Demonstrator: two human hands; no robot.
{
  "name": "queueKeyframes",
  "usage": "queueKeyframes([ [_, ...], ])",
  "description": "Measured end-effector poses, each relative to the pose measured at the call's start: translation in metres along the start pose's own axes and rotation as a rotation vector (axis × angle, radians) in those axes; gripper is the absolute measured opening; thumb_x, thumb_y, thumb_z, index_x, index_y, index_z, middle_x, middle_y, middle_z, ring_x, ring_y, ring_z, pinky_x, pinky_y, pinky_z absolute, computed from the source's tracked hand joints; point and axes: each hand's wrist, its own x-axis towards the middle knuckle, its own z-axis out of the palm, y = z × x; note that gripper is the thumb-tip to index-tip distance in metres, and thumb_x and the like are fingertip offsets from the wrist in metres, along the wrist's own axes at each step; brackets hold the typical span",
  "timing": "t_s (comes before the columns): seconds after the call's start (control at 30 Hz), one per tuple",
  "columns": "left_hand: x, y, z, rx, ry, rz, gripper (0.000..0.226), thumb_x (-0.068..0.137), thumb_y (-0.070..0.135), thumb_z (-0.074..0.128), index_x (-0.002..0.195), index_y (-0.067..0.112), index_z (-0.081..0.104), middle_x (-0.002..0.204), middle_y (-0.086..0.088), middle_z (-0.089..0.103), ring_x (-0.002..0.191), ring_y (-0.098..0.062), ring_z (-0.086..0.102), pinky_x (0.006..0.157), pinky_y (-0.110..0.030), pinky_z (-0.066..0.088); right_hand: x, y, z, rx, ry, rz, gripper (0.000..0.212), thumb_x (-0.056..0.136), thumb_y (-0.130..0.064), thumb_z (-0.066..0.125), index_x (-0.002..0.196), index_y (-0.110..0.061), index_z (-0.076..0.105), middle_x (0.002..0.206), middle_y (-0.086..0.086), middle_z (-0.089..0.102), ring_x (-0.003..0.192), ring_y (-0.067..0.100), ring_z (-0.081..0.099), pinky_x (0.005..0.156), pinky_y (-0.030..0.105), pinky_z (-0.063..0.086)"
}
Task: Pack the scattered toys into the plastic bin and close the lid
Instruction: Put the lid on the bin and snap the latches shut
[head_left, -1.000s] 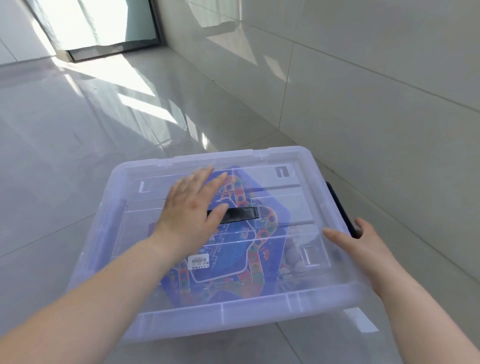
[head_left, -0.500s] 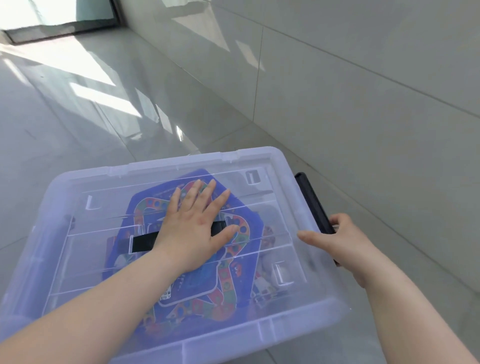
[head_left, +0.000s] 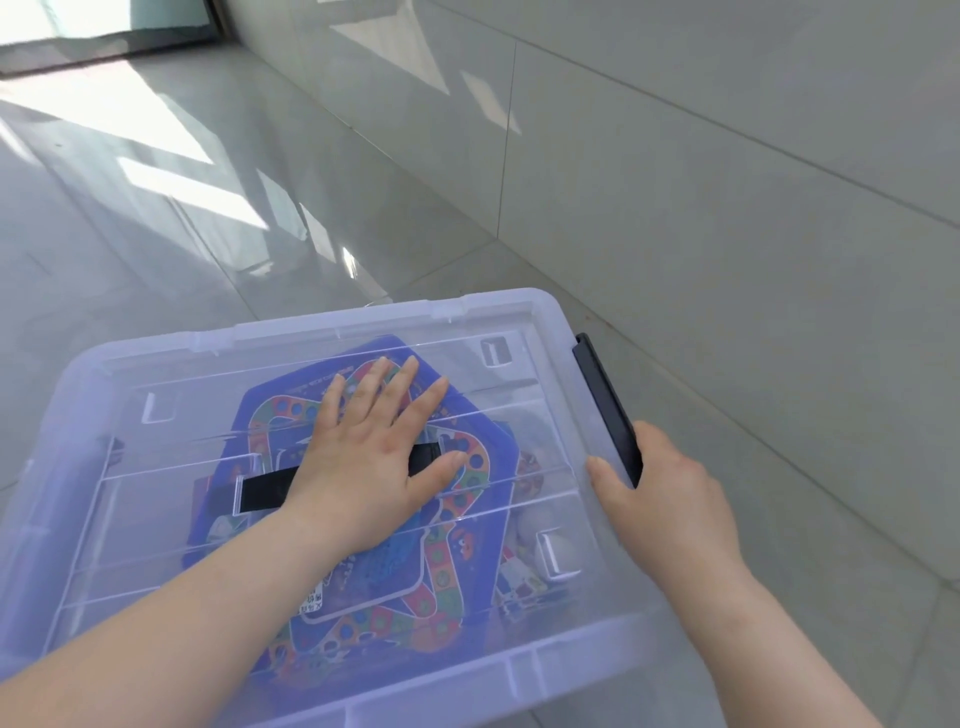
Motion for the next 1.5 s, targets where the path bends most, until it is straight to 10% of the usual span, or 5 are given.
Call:
queueKeyframes([
  [0.3,-0.017,-0.016,-0.022,-0.503,0.216,-0.104,0.043,0.088,0.039,0.048,0.129,0.024,0.050,0.147,0.007,0.036,0.138,-0.011,0.028,0.112,-0.024,0.015,0.005,-0.005,0.002,-0.035,0.021,-0.002,0.065,0.092,-0.033,0.045,0.147,-0.021,0.011,0.151,0.008,0.029,0.134,0.028,0.033,0.103,0.038,0.032],
  [0.47,-0.069,-0.097,-0.033,-0.424,0.466,-0.567,0.062,0.080,0.018,0.066,0.136,0.011,0.041,0.145,-0.011,0.038,0.135,-0.028,0.032,0.111,-0.036,0.022,0.005,-0.048,0.027,-0.247,0.403,-0.484,0.046,0.078,-0.030,0.046,0.116,-0.009,0.060,0.123,0.022,0.060,0.117,0.041,0.052,0.100,0.044,0.029],
  [0.73,-0.133,-0.177,-0.006,-1.539,-0.071,-0.916,0.068,0.055,0.066,0.072,0.107,0.024,0.063,0.109,-0.006,0.071,0.090,-0.020,0.069,0.083,-0.041,0.048,-0.020,-0.115,0.095,-0.392,0.120,-0.837,0.047,0.077,-0.044,0.034,0.106,-0.029,0.068,0.117,-0.003,0.068,0.106,0.018,0.066,0.094,0.033,0.029],
  [1.0,-0.135,-0.169,-0.024,-1.148,0.084,-0.852,0.004,0.086,0.017,0.061,0.084,0.017,0.064,0.064,0.005,0.071,0.060,-0.015,0.066,0.051,-0.023,0.048,-0.021,-0.115,0.093,-0.449,0.081,-0.832,0.055,0.096,-0.041,0.015,0.110,-0.028,0.066,0.118,-0.002,0.067,0.108,0.020,0.065,0.094,0.033,0.029],
  [1.5,-0.138,-0.149,-0.029,-1.255,0.134,-0.834,0.047,0.071,0.035,0.069,0.114,0.023,0.052,0.094,-0.002,0.065,0.080,-0.026,0.060,0.070,-0.035,0.047,-0.002,-0.092,0.049,0.054,0.290,-0.643,0.055,0.073,-0.039,0.039,0.118,-0.013,0.058,0.123,0.018,0.061,0.118,0.036,0.051,0.103,0.039,0.032],
])
